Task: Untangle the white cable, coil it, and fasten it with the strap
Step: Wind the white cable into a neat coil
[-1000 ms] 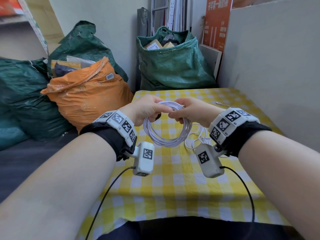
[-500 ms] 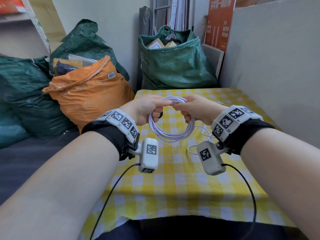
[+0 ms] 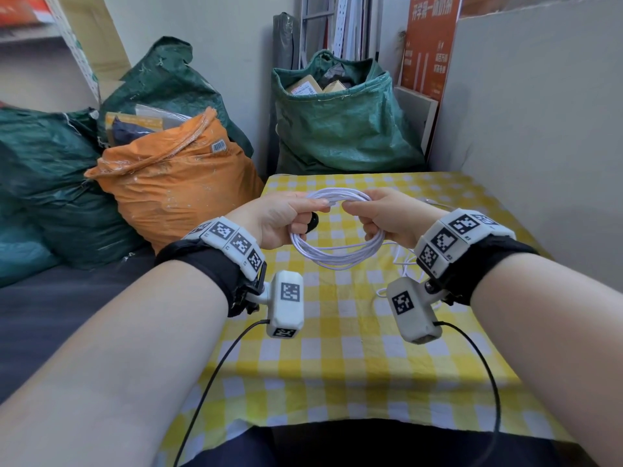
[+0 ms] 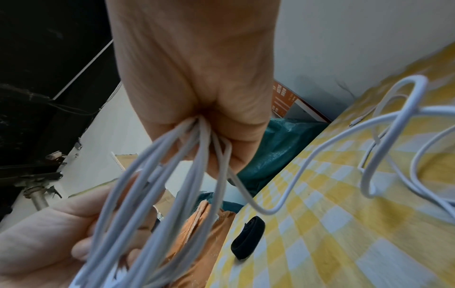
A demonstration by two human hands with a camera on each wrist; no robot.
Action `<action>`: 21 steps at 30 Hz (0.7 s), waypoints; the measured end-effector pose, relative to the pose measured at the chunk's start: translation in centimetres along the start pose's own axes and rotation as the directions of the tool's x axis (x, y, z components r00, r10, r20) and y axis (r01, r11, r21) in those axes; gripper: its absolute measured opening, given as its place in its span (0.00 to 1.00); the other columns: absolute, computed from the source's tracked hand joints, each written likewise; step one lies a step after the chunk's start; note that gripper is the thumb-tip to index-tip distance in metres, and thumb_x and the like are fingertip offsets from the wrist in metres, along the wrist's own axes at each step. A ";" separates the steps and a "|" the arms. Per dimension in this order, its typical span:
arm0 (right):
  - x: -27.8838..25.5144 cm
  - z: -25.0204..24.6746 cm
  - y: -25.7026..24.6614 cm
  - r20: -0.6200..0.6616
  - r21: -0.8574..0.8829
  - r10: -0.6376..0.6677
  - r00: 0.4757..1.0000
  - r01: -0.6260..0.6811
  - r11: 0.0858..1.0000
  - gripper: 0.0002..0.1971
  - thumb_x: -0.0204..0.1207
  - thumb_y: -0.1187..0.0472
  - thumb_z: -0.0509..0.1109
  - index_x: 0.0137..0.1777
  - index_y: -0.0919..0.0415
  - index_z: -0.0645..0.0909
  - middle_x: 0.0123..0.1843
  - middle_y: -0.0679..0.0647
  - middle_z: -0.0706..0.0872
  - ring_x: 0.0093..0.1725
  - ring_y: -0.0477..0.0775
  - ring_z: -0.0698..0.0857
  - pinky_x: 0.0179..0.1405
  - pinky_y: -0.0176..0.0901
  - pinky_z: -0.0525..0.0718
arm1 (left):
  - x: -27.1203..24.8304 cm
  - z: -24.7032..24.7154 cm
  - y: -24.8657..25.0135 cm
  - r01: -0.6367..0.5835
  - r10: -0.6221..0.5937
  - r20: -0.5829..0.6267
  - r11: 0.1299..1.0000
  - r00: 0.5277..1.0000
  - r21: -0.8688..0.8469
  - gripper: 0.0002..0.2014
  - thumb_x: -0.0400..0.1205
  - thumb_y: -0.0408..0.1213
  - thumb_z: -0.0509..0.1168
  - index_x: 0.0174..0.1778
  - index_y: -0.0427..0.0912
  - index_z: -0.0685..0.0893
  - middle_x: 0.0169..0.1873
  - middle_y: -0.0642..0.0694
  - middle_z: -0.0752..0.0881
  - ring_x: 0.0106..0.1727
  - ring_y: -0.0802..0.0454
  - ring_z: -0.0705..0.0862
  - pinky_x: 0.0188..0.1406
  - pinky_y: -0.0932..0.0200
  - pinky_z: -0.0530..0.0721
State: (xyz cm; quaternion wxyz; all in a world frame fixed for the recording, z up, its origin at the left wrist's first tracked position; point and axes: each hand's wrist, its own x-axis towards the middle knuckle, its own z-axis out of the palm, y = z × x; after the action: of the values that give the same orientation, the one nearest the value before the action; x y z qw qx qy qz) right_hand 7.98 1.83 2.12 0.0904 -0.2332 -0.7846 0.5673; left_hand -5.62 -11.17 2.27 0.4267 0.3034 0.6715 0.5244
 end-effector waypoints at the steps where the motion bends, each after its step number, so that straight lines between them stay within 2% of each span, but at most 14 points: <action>1: 0.0 0.1 -0.1 -0.009 -0.024 -0.012 1.000 0.012 1.000 0.06 0.82 0.57 0.65 0.50 0.60 0.76 0.26 0.48 0.66 0.22 0.46 0.66 0.27 0.40 0.71 | 0.0 -0.1 0.0 0.008 -0.009 0.011 1.000 1.000 0.015 0.05 0.82 0.38 0.65 0.45 0.40 0.82 0.16 0.55 0.65 0.17 0.59 0.65 0.32 0.61 0.65; 4: 0.1 0.1 -0.3 -0.034 -0.179 -0.040 0.999 0.033 0.983 0.07 0.82 0.57 0.64 0.50 0.61 0.77 0.28 0.51 0.68 0.23 0.49 0.68 0.29 0.45 0.75 | -0.4 -0.3 0.2 0.034 -0.043 0.059 0.989 0.997 0.145 0.01 0.80 0.33 0.68 0.43 0.41 0.83 0.21 0.49 0.76 0.25 0.53 0.79 0.34 0.58 0.80; 6: 0.0 0.2 -0.6 -0.016 -0.319 -0.049 0.999 0.042 0.947 0.09 0.81 0.55 0.65 0.45 0.61 0.76 0.29 0.53 0.71 0.26 0.52 0.71 0.33 0.48 0.77 | -0.7 -0.4 0.4 0.055 -0.081 0.090 0.964 0.993 0.262 0.04 0.79 0.31 0.68 0.48 0.40 0.84 0.28 0.46 0.82 0.33 0.51 0.84 0.37 0.57 0.84; 9: -0.4 1.2 -1.3 0.038 -0.509 -0.047 0.998 0.060 0.859 0.09 0.79 0.54 0.66 0.44 0.61 0.76 0.31 0.54 0.75 0.27 0.53 0.75 0.28 0.45 0.78 | -0.7 0.1 0.9 0.068 -0.140 0.147 0.907 0.979 0.415 0.13 0.77 0.27 0.69 0.56 0.40 0.82 0.38 0.45 0.84 0.40 0.50 0.87 0.44 0.56 0.85; 11: -0.6 2.2 -1.8 0.059 -0.592 -0.040 0.997 0.068 0.803 0.08 0.78 0.57 0.67 0.51 0.61 0.76 0.36 0.54 0.78 0.27 0.53 0.76 0.25 0.41 0.77 | -0.9 1.1 1.3 0.053 -0.152 0.177 0.882 0.972 0.468 0.18 0.74 0.24 0.69 0.60 0.38 0.79 0.43 0.43 0.81 0.41 0.47 0.84 0.45 0.54 0.84; 12: -0.6 2.6 -1.9 0.054 -0.619 -0.045 0.998 0.069 0.782 0.09 0.77 0.59 0.67 0.54 0.59 0.75 0.37 0.54 0.78 0.28 0.52 0.77 0.24 0.40 0.77 | -0.9 1.5 1.4 0.048 -0.152 0.183 0.879 0.971 0.475 0.19 0.73 0.23 0.68 0.60 0.37 0.78 0.43 0.41 0.79 0.38 0.46 0.81 0.42 0.54 0.83; 15: -0.4 2.8 -1.8 0.003 -0.583 -0.062 0.998 0.052 0.811 0.11 0.76 0.63 0.66 0.56 0.55 0.70 0.37 0.53 0.78 0.27 0.51 0.76 0.22 0.39 0.75 | -0.9 2.3 1.2 0.041 -0.144 0.175 0.870 0.974 0.491 0.11 0.79 0.22 0.61 0.51 0.40 0.72 0.30 0.42 0.74 0.23 0.53 0.69 0.25 0.60 0.73; 18: -0.3 2.3 -1.2 -0.024 -0.441 -0.052 0.998 0.036 0.897 0.11 0.74 0.65 0.66 0.55 0.56 0.73 0.34 0.54 0.78 0.26 0.52 0.74 0.24 0.42 0.75 | -1.0 2.4 0.8 0.043 -0.122 0.140 0.882 0.983 0.469 0.08 0.81 0.25 0.59 0.43 0.42 0.71 0.23 0.48 0.65 0.21 0.56 0.60 0.20 0.64 0.62; 21: -0.2 2.0 -0.2 -0.046 -0.306 -0.048 0.998 0.032 0.952 0.08 0.75 0.64 0.67 0.53 0.57 0.74 0.30 0.53 0.75 0.25 0.51 0.72 0.26 0.43 0.75 | -0.9 2.2 0.3 0.054 -0.092 0.085 0.926 0.992 0.372 0.07 0.83 0.29 0.60 0.41 0.43 0.75 0.21 0.51 0.62 0.20 0.57 0.58 0.18 0.65 0.60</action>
State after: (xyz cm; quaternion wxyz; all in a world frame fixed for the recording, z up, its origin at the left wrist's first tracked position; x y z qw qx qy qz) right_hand 7.25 -0.05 1.67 0.0853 -0.2434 -0.8646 0.4311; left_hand -3.24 -10.84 2.55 0.4146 0.3789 0.7466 0.3564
